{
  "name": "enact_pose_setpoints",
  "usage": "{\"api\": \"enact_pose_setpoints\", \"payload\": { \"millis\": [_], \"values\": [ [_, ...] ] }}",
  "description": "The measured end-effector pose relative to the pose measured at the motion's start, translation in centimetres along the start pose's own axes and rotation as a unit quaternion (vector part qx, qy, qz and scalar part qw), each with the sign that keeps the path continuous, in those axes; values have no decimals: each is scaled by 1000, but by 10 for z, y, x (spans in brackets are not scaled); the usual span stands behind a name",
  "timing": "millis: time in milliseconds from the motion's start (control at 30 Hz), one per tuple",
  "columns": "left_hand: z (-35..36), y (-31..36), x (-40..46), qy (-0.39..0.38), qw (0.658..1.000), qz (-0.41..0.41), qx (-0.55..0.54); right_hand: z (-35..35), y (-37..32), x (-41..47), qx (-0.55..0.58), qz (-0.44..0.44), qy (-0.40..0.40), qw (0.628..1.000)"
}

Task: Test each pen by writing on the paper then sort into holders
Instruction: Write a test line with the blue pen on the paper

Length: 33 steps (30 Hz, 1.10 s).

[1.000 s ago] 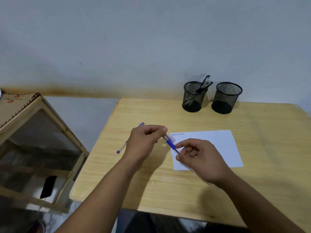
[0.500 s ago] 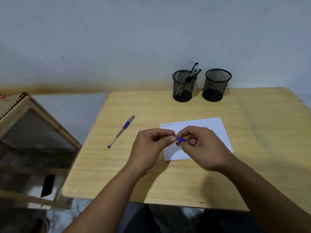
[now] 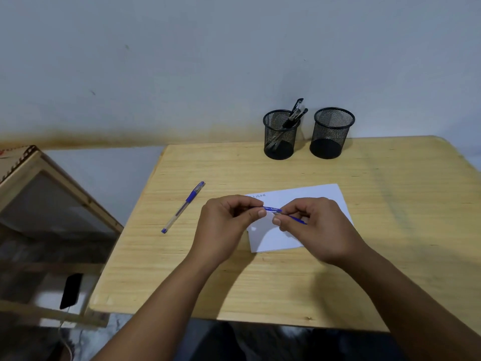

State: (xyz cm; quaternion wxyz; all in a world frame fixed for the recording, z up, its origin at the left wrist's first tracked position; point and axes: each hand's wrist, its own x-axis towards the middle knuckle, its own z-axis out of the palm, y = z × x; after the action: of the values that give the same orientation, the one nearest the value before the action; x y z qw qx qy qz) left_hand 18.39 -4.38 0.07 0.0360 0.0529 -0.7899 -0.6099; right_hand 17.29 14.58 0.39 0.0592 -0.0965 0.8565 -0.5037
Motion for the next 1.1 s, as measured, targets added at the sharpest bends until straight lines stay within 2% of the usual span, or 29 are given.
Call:
{"api": "enact_pose_setpoints", "payload": {
  "millis": [200,400,633,833,967,1033,1100],
  "values": [
    [-16,-16,17,103,994,-14,29,0,8,0,15,39,-2,999],
    [-23,-35,29,135,981,-29,136,0,10,-2,64,67,22,995],
    [-16,-42,27,119,966,-22,228,2,16,-5,123,59,54,989],
    [-17,-48,26,106,962,-3,254,-2,16,-2,196,70,58,976],
    [-11,-47,11,103,951,97,276,-4,18,1,275,95,48,955],
    [-7,-50,1,55,939,145,307,-8,17,2,338,116,23,934],
    [-3,-55,-7,2,931,158,330,-13,16,3,400,123,5,908]
  ]
}}
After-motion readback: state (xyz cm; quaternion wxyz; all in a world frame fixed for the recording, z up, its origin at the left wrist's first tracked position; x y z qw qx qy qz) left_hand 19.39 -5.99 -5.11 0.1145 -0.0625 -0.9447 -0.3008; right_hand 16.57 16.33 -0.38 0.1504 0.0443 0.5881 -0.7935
